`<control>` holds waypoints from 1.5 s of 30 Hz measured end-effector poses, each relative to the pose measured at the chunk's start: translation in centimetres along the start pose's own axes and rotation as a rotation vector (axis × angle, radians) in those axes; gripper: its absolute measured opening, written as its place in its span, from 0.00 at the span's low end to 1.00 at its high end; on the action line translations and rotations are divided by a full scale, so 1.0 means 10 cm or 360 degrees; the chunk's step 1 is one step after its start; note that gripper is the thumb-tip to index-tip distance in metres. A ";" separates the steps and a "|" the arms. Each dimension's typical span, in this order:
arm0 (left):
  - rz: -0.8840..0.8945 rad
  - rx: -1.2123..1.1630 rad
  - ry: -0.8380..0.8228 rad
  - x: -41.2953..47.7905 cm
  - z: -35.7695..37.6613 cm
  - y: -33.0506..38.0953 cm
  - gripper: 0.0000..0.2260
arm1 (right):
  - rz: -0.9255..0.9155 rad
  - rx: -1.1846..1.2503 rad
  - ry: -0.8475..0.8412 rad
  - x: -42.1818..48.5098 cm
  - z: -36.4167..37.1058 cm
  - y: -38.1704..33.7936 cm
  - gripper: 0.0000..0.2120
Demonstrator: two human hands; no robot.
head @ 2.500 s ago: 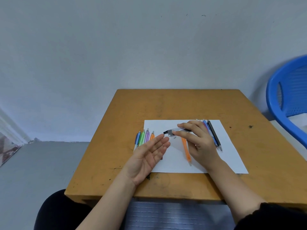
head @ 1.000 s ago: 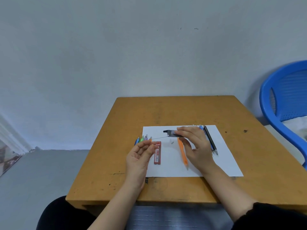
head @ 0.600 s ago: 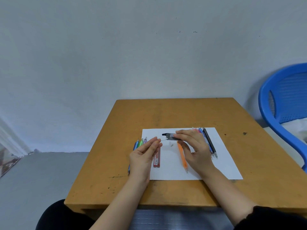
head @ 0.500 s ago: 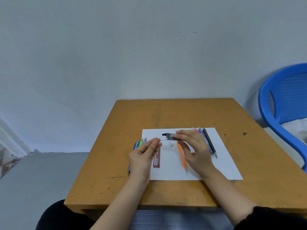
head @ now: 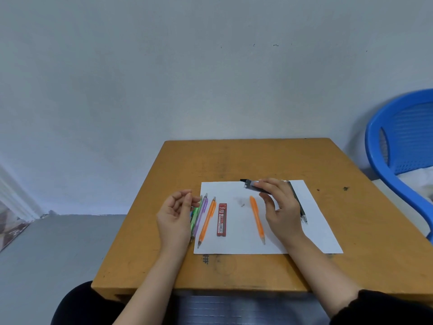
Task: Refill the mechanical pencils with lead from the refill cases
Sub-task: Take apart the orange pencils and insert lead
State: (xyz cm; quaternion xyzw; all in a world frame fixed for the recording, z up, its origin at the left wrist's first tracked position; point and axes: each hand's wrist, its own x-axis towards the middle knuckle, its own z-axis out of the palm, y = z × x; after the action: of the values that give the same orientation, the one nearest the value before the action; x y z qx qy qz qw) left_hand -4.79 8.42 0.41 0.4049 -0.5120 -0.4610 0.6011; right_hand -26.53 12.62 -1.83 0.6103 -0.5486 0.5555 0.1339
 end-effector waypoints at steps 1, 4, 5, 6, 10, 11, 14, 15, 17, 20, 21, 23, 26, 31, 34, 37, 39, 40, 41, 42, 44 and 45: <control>0.0068 0.0090 -0.0014 0.01 -0.04 -0.02 0.04 | 0.0028 -0.0002 0.0005 0.00 0.00 0.00 0.13; 0.0180 0.0306 -0.0058 0.00 -0.12 -0.07 0.07 | 0.0053 -0.0019 0.0011 0.01 -0.01 0.01 0.16; 0.0192 0.0344 -0.0068 -0.01 -0.14 -0.08 0.10 | 0.0044 -0.0013 0.0009 0.02 -0.01 0.00 0.16; 0.0198 0.0362 -0.0075 -0.02 -0.16 -0.10 0.11 | 0.0041 -0.0001 0.0003 0.03 -0.01 -0.01 0.16; 0.0376 0.0492 -0.0077 -0.04 -0.18 -0.14 0.12 | 0.0025 -0.0049 -0.0110 0.03 0.00 0.00 0.22; 0.0431 0.0528 -0.0088 -0.04 -0.18 -0.15 0.12 | 0.0022 -0.0084 -0.0146 0.03 0.00 0.01 0.23; 0.0526 0.0568 -0.0102 -0.05 -0.19 -0.15 0.12 | -0.0010 -0.0191 -0.0211 0.03 0.02 0.05 0.24; 0.0536 0.0574 -0.0102 -0.05 -0.18 -0.15 0.12 | -0.0017 -0.0207 -0.0221 0.03 0.02 0.06 0.24; 0.0558 0.0593 -0.0096 -0.05 -0.18 -0.15 0.12 | -0.0011 -0.0208 -0.0228 0.03 0.02 0.06 0.23; 0.0601 0.0644 -0.0079 -0.03 -0.19 -0.18 0.11 | 0.0005 -0.0135 -0.0235 0.04 0.01 0.03 0.24; 0.0613 0.0654 -0.0074 -0.03 -0.19 -0.19 0.11 | 0.0014 -0.0102 -0.0233 0.04 0.01 0.01 0.25; 0.0634 0.0662 -0.0065 -0.02 -0.20 -0.21 0.11 | 0.0042 -0.0055 -0.0221 0.05 0.00 -0.01 0.26; 0.0670 0.0668 -0.0064 -0.03 -0.20 -0.21 0.11 | 0.0077 -0.0020 -0.0211 0.06 -0.01 -0.01 0.24; 0.0700 0.0663 -0.0077 -0.02 -0.20 -0.21 0.11 | 0.0082 -0.0046 -0.0172 0.07 -0.02 -0.03 0.22; 0.0703 0.0661 -0.0082 -0.02 -0.20 -0.22 0.10 | 0.0066 -0.0075 -0.0147 0.07 -0.02 -0.09 0.22; 0.0691 0.0667 -0.0080 -0.02 -0.20 -0.23 0.10 | 0.0104 0.0035 -0.0155 0.07 -0.03 -0.18 0.21; 0.0681 0.0665 -0.0084 -0.02 -0.21 -0.22 0.10 | 0.0173 0.0036 -0.0203 0.08 -0.04 -0.26 0.20; 0.0665 0.0657 -0.0085 -0.02 -0.21 -0.22 0.10 | 0.0258 0.0035 -0.0236 0.09 -0.05 -0.32 0.20; 0.0644 0.0647 -0.0080 -0.02 -0.21 -0.22 0.10 | 0.0367 0.0062 -0.0270 0.09 -0.04 -0.39 0.20; 0.0620 0.0638 -0.0072 -0.02 -0.22 -0.21 0.10 | 0.0470 0.0110 -0.0305 0.09 -0.03 -0.47 0.19; 0.0581 0.0620 -0.0052 -0.01 -0.22 -0.21 0.09 | 0.0620 0.0202 -0.0386 0.06 0.01 -0.62 0.17; 0.0570 0.0613 -0.0046 -0.01 -0.22 -0.22 0.09 | 0.0684 0.0254 -0.0421 0.05 0.03 -0.67 0.17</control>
State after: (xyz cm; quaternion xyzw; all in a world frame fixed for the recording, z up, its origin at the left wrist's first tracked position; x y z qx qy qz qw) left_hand -2.93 7.98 -2.03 0.4081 -0.6624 -0.2469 0.5776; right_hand -20.97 14.54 1.44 0.5557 -0.6328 0.5282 -0.1086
